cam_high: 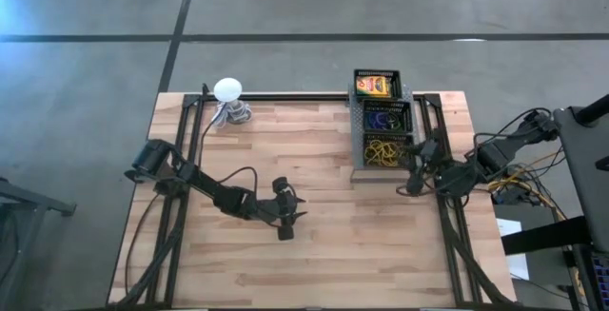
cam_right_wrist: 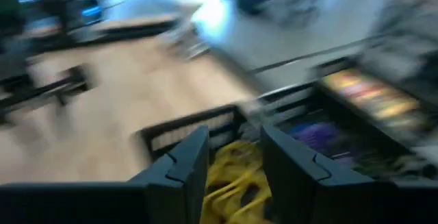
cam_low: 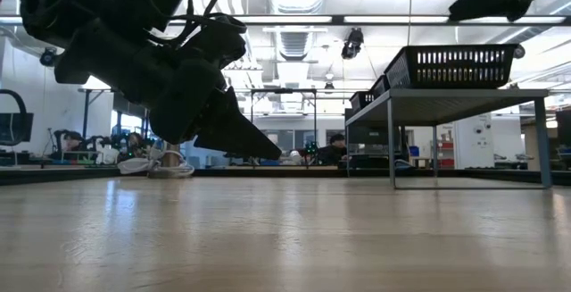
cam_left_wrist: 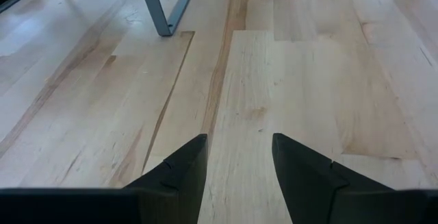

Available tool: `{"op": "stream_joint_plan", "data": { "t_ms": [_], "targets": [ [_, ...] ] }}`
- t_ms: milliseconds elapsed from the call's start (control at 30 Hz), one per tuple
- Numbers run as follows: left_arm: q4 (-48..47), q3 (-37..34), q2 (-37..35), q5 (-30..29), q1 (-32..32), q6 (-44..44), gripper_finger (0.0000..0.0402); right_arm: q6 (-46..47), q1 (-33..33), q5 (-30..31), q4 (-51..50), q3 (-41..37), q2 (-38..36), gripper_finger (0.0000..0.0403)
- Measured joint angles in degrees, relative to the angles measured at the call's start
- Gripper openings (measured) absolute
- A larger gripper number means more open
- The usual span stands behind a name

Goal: Pick & Place Office Desk Supplies
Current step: Adjust the black bin on the shelf

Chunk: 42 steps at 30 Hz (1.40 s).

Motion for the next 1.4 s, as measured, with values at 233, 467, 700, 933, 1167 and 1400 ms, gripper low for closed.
{"op": "stream_joint_plan", "data": {
  "t_ms": [233,467,700,933,1167,1400],
  "targets": [
    [0.02,0.0,0.0,0.0,0.0,0.06,0.0168,1.16,0.25,-33.78,5.51,-3.52,-0.12,0.0113],
    [0.21,0.0,0.0,0.0,0.0,0.03,0.0168,-14.99,-0.29,-54.21,45.84,-20.94,0.67,0.0066],
    [0.77,0.0,0.0,0.0,0.07,0.02,0.0168,-17.85,-1.79,-52.68,55.0,-27.73,-3.2,0.0013],
    [0.92,0.0,0.0,0.0,0.09,0.02,0.0168,-18.15,-1.86,-52.04,51.0,-25.73,-6.75,0.0009],
    [0.92,0.0,0.0,0.0,0.11,0.02,0.0168,-19.19,-1.86,-50.21,46.08,-22.04,-6.31,0.0008],
    [0.92,0.0,0.0,0.0,0.11,0.0,0.0168,-19.17,-0.17,-34.78,36.82,-13.0,-1.03,0.0008]
  ]
}}
